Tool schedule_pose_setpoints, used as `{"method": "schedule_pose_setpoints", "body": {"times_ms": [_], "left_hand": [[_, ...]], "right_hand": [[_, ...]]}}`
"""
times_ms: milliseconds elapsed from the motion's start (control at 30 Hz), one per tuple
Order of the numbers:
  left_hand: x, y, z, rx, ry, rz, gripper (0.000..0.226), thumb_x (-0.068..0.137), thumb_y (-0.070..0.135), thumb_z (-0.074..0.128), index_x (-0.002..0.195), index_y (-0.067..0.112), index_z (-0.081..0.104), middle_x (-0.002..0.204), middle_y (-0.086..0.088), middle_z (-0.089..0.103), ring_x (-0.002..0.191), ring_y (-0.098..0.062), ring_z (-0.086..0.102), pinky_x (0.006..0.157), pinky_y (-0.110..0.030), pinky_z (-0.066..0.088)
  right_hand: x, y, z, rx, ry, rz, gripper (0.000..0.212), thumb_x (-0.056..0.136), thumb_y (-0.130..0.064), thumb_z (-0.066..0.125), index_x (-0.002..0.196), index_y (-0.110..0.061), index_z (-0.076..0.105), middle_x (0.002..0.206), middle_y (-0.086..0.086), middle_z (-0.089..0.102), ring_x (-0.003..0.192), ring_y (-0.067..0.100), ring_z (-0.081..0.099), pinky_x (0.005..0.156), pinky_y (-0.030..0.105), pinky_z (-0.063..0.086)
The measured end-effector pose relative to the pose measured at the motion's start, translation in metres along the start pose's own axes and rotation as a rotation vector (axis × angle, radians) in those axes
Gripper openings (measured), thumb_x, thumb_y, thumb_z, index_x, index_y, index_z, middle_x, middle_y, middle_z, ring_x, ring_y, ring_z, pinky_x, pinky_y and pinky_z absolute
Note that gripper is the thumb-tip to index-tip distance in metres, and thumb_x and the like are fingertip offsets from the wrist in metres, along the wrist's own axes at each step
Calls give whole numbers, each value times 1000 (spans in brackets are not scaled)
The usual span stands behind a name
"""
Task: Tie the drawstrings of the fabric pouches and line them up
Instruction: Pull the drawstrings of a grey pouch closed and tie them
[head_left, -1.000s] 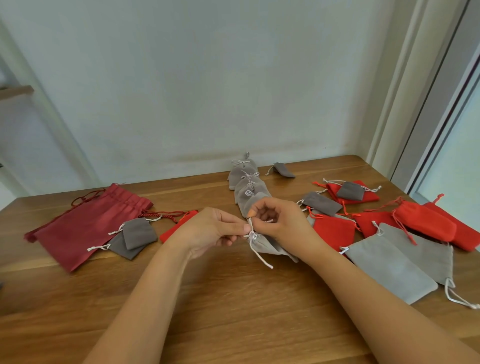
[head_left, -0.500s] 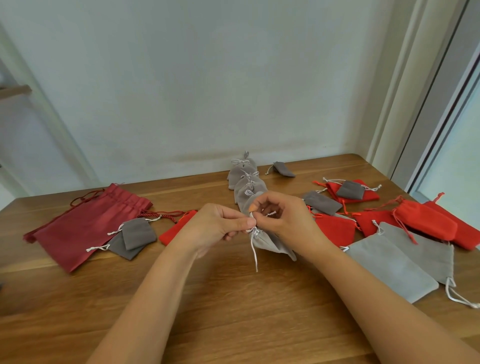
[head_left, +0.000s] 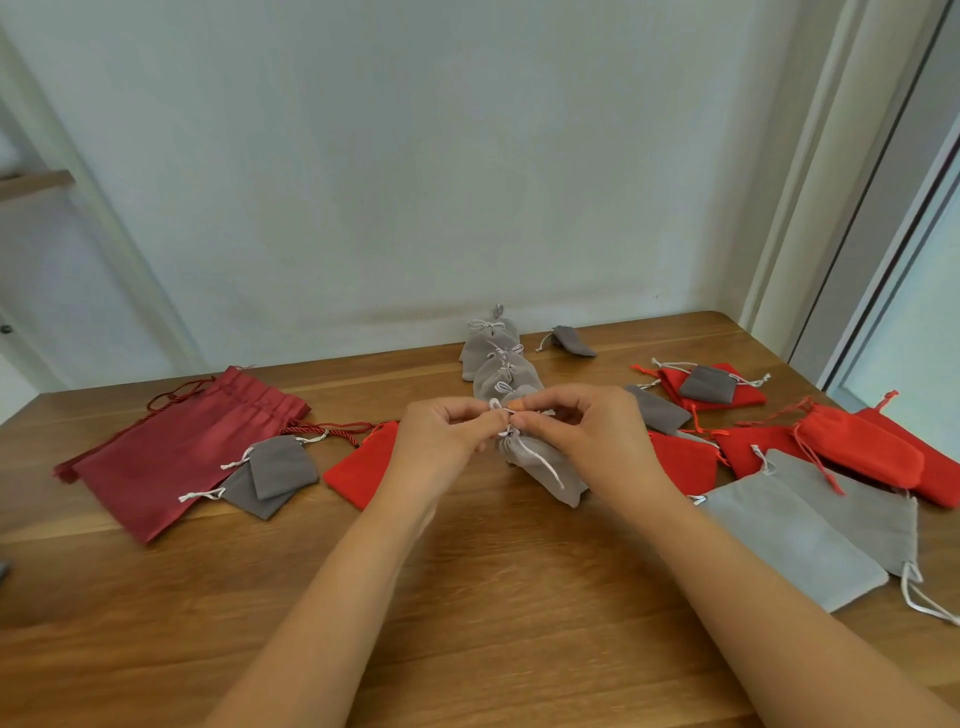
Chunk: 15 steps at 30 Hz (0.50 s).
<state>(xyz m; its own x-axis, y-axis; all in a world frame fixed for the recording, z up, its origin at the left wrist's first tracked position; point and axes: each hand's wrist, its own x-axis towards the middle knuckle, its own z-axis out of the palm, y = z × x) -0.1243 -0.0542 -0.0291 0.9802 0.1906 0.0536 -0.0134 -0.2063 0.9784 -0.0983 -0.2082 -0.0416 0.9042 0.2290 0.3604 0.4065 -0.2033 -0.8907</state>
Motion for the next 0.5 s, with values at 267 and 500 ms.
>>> {"method": "schedule_pose_setpoints", "body": {"times_ms": [267,500], "left_hand": [[0,-1,4,-99,40,-54,10,84,15,70,78,19,76,50,9,51,47,-1,38,50,-12,34],[2,-2,0,-151,-11,-144,9,81,20,72,88,16,77,72,2,63,54,-4,38,51,-17,31]], "right_hand": [[1,0,4,-194,22,-104,1,83,-18,73,84,-19,72,75,-16,64,75,-3,59,64,11,44],[0,-2,5,-232,-15,-169,8,89,-22,67,86,-14,68,75,-17,60,80,-7,56,67,7,40]]}}
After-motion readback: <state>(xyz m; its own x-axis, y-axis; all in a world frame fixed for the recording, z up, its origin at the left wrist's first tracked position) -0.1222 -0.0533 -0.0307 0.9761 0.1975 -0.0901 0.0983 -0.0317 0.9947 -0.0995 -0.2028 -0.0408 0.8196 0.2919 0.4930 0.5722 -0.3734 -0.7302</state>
